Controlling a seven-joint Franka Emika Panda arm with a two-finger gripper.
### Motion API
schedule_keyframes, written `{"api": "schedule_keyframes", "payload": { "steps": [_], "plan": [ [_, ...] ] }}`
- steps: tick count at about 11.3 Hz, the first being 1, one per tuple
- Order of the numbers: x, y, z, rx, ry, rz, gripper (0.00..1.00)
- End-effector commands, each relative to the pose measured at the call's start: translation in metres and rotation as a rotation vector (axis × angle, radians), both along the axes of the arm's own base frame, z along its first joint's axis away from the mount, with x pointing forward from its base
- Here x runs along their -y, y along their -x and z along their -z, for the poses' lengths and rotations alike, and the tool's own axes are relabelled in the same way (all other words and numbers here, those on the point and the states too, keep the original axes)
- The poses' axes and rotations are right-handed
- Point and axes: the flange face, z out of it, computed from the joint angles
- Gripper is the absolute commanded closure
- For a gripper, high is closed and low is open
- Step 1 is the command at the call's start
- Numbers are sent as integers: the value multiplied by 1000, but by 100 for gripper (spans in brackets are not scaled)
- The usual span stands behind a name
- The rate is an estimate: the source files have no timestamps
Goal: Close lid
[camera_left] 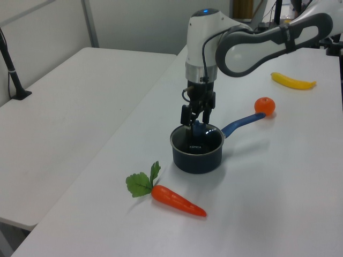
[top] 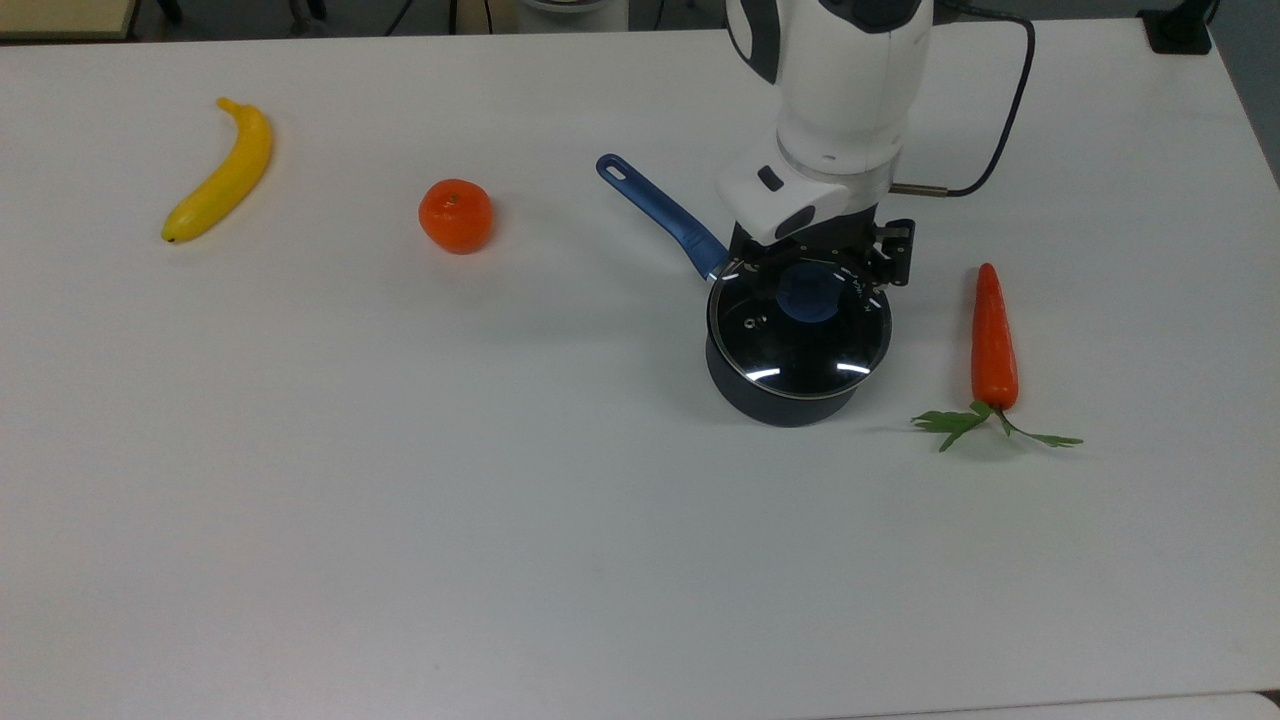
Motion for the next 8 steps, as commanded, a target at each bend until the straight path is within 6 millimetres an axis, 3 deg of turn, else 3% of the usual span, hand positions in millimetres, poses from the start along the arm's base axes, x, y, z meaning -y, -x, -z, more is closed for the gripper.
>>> {"api": "schedule_keyframes", "payload": {
  "steps": [1,2,4,6,8],
  "plan": [
    [49,13,-65,-34,21,-17,0],
    [66,24,-83,-67,46,-79,0],
    [125,30,-110,-102,86,-61,0],
    [187,40,-123,-108,75,-48,0],
    [226,65,-122,-135,86,-42,0]
  ]
}}
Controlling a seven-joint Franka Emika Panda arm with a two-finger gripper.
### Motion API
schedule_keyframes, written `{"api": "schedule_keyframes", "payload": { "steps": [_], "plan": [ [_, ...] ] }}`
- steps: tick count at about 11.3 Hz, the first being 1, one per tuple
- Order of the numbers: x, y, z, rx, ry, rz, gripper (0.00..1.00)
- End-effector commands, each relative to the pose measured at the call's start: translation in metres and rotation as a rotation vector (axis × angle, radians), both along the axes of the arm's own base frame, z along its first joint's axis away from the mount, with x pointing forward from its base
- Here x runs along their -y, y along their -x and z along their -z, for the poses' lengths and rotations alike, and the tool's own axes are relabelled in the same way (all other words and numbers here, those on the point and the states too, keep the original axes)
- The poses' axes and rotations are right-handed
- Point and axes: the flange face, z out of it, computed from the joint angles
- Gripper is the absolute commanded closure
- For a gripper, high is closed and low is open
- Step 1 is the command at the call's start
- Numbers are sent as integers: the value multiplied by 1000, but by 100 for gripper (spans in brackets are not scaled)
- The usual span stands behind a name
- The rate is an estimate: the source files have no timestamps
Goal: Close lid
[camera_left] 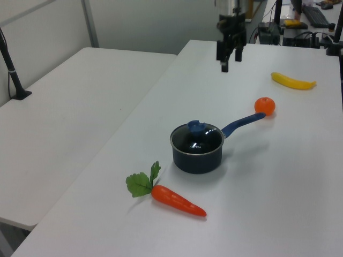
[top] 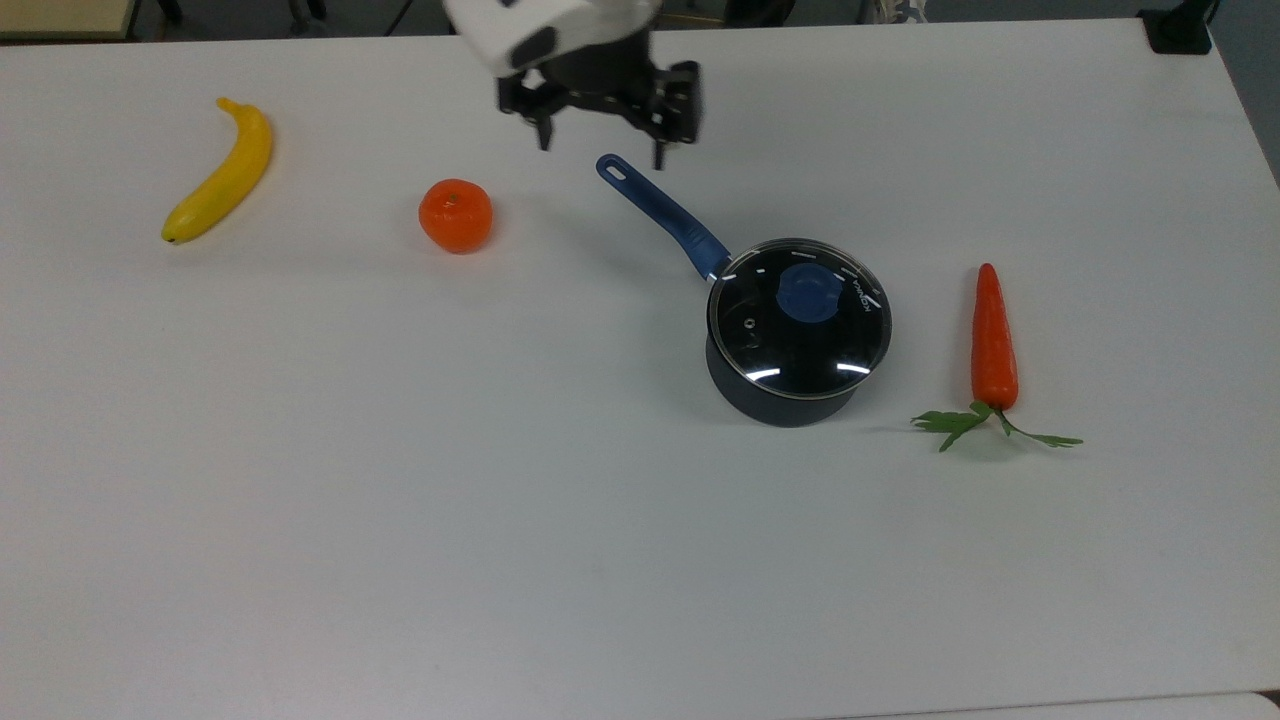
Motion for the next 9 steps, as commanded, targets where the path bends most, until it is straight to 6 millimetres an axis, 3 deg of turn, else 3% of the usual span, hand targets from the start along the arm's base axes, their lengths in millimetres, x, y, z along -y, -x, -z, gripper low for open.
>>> {"api": "schedule_keyframes", "payload": {
  "steps": [1,7,9],
  "plan": [
    [47,47,4,-48,21,-3,0],
    [107,66,-27,-42,7,70,0],
    [113,70,-32,-39,5,79,0]
  ]
}}
